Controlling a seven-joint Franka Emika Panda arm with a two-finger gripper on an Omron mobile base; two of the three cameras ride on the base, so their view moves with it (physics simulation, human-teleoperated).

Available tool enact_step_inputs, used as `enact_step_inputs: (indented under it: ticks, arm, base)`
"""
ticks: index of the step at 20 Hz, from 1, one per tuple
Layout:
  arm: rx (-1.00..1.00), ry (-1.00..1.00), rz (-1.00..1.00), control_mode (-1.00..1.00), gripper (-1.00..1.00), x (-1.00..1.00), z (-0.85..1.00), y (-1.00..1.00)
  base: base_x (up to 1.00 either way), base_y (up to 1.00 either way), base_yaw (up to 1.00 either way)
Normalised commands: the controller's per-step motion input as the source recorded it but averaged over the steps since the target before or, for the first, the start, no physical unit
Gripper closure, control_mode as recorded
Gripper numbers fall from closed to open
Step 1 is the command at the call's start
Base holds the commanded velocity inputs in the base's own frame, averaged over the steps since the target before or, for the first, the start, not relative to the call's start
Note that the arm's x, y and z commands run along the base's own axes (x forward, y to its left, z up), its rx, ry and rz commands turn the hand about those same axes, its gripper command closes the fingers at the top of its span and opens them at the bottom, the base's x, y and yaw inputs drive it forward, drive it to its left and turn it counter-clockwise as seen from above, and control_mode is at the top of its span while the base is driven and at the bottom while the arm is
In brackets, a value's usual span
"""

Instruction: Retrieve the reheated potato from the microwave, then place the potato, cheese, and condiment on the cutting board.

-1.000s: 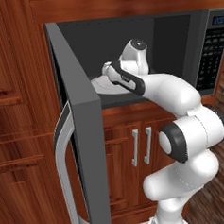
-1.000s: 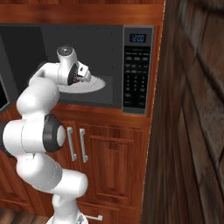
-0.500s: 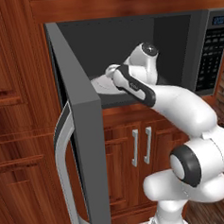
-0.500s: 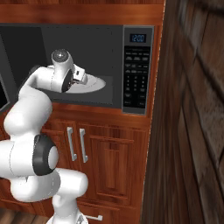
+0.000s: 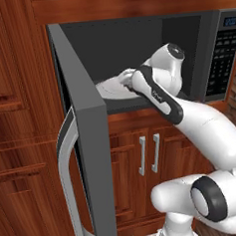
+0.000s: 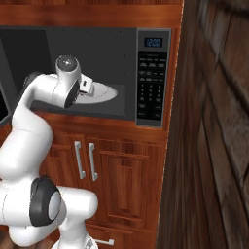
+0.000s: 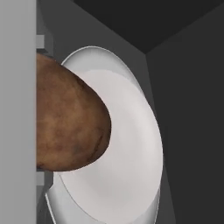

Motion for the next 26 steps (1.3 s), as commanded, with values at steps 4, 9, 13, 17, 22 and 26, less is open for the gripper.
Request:
enact_step_inputs:
  ticks: [4,9,13,17,22,26]
  arm:
    - [0.00,0.07,0.06,-1.00,1.00,-0.66,0.36,-0.05]
    - [0.00,0.00,0.04,-1.00,1.00,-0.81,0.05,-0.01]
    - [-0.01,0.00,0.07,-1.00,1.00,-0.76,0.00,-0.08]
    - [-0.02,0.00,0.07,-1.00,1.00,-0.72,-0.02,-0.21]
    - [-0.03,0.00,0.05,-1.00,1.00,-0.76,-0.07,-0.32]
    - [-0.03,0.02,0.04,-1.00,1.00,-0.68,-0.10,-0.41]
  base:
    - [0.00,0.00,0.00]
    - [0.00,0.00,0.00]
    - [0.00,0.00,0.00]
    - [0.00,0.00,0.00]
    - [0.00,0.00,0.00]
    - [0.00,0.00,0.00]
